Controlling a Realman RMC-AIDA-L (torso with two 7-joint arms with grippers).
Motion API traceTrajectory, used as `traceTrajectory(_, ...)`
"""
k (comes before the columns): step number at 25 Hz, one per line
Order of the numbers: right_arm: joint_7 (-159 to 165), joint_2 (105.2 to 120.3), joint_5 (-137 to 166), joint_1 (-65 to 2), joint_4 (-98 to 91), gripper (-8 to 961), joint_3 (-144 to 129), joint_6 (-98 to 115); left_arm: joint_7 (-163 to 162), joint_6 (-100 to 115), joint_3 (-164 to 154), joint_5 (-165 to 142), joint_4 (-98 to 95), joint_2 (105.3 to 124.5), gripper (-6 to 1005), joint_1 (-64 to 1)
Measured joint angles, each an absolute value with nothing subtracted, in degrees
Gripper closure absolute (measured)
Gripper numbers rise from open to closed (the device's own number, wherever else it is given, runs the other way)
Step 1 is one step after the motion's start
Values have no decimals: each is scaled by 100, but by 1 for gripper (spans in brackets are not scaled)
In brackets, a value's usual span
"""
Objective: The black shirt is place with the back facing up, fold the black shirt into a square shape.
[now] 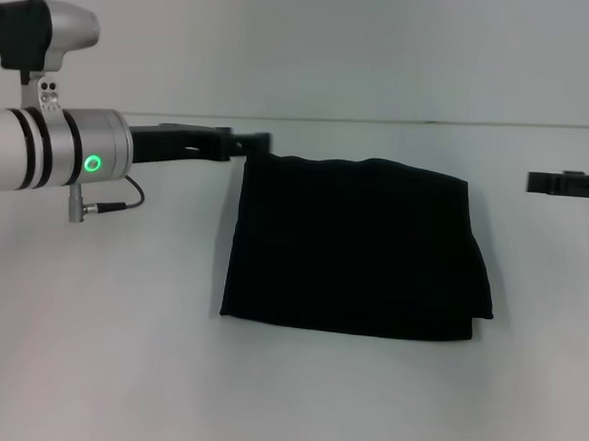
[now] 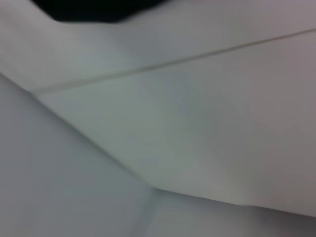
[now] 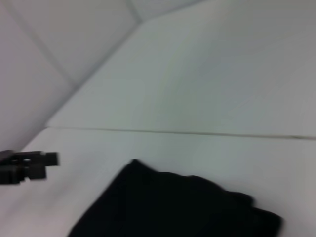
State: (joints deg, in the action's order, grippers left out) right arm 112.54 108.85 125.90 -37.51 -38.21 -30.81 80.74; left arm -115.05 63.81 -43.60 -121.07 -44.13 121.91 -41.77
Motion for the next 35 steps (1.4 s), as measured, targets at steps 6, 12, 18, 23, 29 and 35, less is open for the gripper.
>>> traceTrajectory(6,10257,11085,12497,-4020,-3862,26,-3177,8377,-10472,7583,-4327,-12126,-4546,12111,262,-4289)
traceTrajectory(12,10011,11202,12550,-4323,-4010,26,-3987,7924,-10333,7265,-4503,-12578,-4517,12065,85,-4461)
traceTrajectory(18,10035,11290,12564,-4396,-4156,26,-4581,7630,-10213,7052,-4722,-12764,-4522,12128,47,-4376)
traceTrajectory(23,9995,11250,12568,-4398,-4165,26,-4655,7657,-9931,7105,-4746,-12756,-4525,12154,47,-4351)
traceTrajectory(29,9993,11221,12569,-4366,-4179,26,-4792,7680,-9868,7107,-4840,-12770,-4539,12156,47,-4382)
traceTrajectory(35,9993,11230,12569,-4314,-4299,26,-4879,7703,-9901,7207,-4948,-12817,-4567,12156,47,-4385)
